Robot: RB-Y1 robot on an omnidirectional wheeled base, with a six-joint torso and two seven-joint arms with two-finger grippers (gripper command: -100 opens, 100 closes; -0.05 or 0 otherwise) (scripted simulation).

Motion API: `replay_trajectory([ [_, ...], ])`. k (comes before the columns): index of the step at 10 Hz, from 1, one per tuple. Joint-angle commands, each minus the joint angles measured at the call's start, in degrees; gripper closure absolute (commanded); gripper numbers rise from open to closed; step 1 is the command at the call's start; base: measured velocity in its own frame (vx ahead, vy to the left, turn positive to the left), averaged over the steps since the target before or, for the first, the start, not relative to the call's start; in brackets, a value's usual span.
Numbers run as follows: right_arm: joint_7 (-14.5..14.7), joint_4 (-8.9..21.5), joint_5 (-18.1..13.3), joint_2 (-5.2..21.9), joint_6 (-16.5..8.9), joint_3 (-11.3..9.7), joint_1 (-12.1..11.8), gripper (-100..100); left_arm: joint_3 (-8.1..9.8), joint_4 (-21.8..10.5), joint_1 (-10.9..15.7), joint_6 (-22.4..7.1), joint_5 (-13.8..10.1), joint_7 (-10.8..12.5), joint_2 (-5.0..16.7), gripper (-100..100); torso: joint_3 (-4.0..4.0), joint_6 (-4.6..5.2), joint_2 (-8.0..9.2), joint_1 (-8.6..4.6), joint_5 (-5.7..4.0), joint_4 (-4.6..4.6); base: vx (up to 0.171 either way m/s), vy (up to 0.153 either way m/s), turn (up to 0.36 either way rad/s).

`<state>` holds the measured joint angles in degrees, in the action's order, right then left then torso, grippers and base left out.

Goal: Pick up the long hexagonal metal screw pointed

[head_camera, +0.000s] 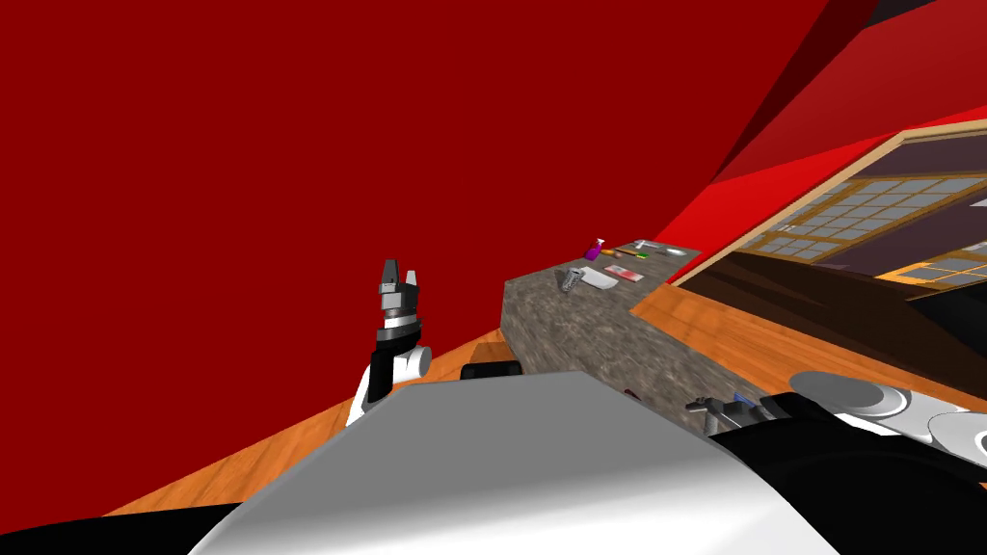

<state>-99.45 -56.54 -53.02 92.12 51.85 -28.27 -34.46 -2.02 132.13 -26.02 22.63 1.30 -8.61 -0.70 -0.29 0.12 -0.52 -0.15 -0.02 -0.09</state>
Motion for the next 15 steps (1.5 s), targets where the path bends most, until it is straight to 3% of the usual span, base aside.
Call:
replay_trajectory([
  [1,1.19,-1.57,0.30,0.19,-1.82,0.07,-1.37,-100,0.00,0.00,0.00,0.00,0.00,0.00,0.00,0,0.00,0.00,0.00,0.00,0.00,0.00,0.134,-0.009,-0.153],
  [3,2.55,-3.42,0.65,0.37,-3.90,0.15,-3.01,-100,0.00,0.00,0.00,0.00,0.00,0.00,0.00,0,0.03,0.00,0.07,0.14,0.02,0.01,0.087,0.038,-0.178],
  [4,2.05,-2.73,0.48,0.26,-3.08,0.10,-2.39,-100,-0.01,0.00,0.01,0.00,0.00,0.00,-0.01,0,0.14,0.01,0.25,0.28,0.07,0.05,0.022,0.027,-0.044],
  [5,2.21,-2.83,0.50,0.26,-3.30,0.10,-2.48,100,-0.01,0.00,0.02,0.00,0.00,0.00,-0.01,0,0.21,-0.04,0.37,0.21,0.06,0.08,0.005,0.005,0.008],
  [9,2.19,-2.83,0.51,0.26,-3.27,0.11,-2.46,100,-0.01,0.00,0.02,0.00,0.00,0.00,0.00,0,0.29,-0.02,0.52,0.05,0.01,0.11,0.000,0.000,0.000],
  [10,2.19,-2.83,0.51,0.26,-3.27,0.11,-2.46,0,-0.01,0.00,0.02,0.00,0.00,0.00,0.00,0,0.29,-0.02,0.52,0.05,0.01,0.11,0.000,0.000,0.000],
  [11,1.19,-1.57,0.30,0.19,-1.82,0.07,-1.37,100,-0.01,0.00,0.02,0.00,0.00,0.00,0.00,0,0.29,-0.02,0.52,0.05,0.01,0.11,-0.043,-0.028,0.208],
  [15,-1.52,2.15,-0.40,-0.19,2.36,-0.09,1.92,100,-0.01,-0.01,0.04,-0.01,0.00,0.00,0.00,0,0.53,-0.04,0.93,0.06,0.02,0.20,-0.124,-0.005,0.197],
])
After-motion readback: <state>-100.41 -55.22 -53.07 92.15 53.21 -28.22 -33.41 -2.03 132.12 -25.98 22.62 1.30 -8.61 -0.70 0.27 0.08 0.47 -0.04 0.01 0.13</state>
